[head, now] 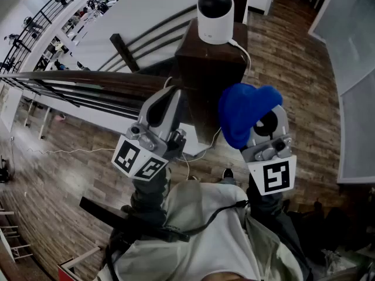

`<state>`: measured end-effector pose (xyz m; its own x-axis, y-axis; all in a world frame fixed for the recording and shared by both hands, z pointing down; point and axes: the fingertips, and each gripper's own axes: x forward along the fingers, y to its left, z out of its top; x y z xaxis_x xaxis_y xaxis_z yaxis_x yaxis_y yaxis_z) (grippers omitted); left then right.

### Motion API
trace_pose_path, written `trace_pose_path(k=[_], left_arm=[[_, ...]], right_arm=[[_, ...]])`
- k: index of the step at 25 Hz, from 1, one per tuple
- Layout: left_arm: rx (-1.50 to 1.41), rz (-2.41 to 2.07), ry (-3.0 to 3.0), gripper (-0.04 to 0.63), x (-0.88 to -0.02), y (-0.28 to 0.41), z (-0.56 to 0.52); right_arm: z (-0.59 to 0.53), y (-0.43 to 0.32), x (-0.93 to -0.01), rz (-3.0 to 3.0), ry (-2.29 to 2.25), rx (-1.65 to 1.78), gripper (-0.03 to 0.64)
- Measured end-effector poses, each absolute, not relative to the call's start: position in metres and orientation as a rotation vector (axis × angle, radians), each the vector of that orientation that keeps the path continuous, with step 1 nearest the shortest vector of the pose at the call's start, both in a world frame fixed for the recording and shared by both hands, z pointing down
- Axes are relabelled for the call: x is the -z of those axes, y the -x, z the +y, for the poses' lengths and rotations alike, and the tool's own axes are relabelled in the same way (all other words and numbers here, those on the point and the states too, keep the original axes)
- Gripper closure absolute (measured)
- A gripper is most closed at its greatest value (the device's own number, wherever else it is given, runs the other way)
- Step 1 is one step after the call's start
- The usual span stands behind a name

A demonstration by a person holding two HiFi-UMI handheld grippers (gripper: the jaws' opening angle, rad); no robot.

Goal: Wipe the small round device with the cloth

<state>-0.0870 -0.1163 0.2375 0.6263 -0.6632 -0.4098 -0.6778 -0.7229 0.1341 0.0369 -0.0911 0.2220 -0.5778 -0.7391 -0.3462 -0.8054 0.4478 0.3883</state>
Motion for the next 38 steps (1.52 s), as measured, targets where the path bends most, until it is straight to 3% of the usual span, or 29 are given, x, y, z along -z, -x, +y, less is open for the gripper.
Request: trace_pose_path(k=[22, 26, 31, 38], left_arm=[[-0.705, 1.122, 2.803, 0.606, -0.239, 0.095, -0.131], [-0.659, 1.116, 2.753, 0.606, -0.223, 0.1, -0.14], [-0.628, 1.102, 2.703, 0.606, -0.199, 0.107, -0.153], [-0.643, 1.11, 2.677, 0.606, -0.179, 0.108, -0.189]], right_arm=[[-0.096, -0.033, -0.225, 2.523, 1.335, -0.796, 0.595], [-0.104, -0.037, -0.205, 2.5, 1.368, -1.088, 0.595], [-0.139, -0.038, -0.119, 2.293, 1.419, -1.616, 0.595], [-0.216, -0.004, -0.059, 2.242, 1.475, -1.885, 0.595]])
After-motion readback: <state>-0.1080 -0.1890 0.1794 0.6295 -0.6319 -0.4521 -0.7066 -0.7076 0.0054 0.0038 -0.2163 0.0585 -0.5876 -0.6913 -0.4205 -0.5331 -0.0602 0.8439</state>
